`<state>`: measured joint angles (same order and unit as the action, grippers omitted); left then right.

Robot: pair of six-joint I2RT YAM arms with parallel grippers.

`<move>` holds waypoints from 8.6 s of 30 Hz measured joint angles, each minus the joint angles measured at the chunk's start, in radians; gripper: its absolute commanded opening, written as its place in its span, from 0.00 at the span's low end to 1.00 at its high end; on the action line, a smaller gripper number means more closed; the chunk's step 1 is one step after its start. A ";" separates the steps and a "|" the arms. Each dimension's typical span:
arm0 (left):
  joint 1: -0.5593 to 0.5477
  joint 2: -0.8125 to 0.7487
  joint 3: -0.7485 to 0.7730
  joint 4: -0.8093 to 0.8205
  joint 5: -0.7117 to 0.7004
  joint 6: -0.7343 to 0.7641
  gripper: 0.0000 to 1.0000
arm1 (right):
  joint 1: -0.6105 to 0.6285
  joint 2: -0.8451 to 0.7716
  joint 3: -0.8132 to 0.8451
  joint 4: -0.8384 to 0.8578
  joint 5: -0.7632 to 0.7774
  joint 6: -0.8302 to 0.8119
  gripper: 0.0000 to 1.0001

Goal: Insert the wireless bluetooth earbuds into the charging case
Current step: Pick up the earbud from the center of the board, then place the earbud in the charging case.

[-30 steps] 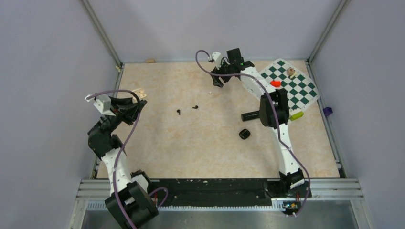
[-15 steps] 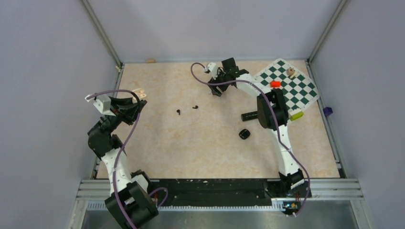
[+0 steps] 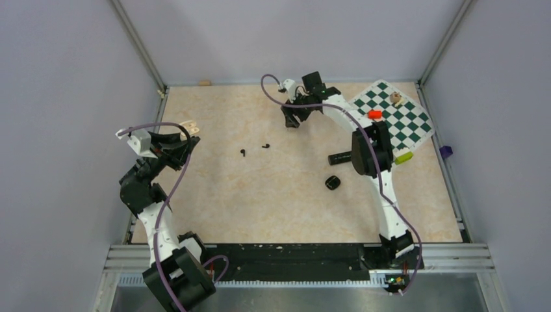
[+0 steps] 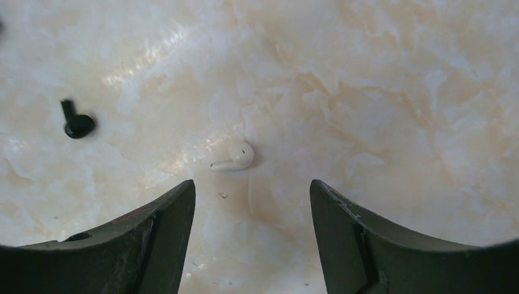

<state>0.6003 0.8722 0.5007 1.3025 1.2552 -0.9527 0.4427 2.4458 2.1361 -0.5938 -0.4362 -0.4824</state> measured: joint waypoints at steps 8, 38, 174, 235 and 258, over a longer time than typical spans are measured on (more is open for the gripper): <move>0.000 0.000 0.000 0.000 0.000 0.000 0.00 | -0.049 0.026 0.169 -0.013 -0.112 0.169 0.58; 0.000 0.000 -0.006 0.008 0.000 -0.010 0.00 | -0.039 0.150 0.156 0.007 -0.198 0.354 0.42; -0.884 0.447 0.247 -0.603 0.031 0.363 0.00 | 0.330 -1.264 -1.327 1.040 -0.061 0.062 0.11; -0.856 0.415 0.191 -0.600 -0.173 0.326 0.00 | 0.399 -1.181 -1.279 1.041 0.232 0.166 0.09; -0.851 0.415 0.187 -0.607 -0.124 0.379 0.00 | 0.419 -1.160 -1.223 0.946 0.233 0.167 0.14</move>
<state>-0.2512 1.2869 0.6872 0.6956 1.1313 -0.5739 0.8619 1.2858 0.9131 0.3519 -0.2031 -0.3149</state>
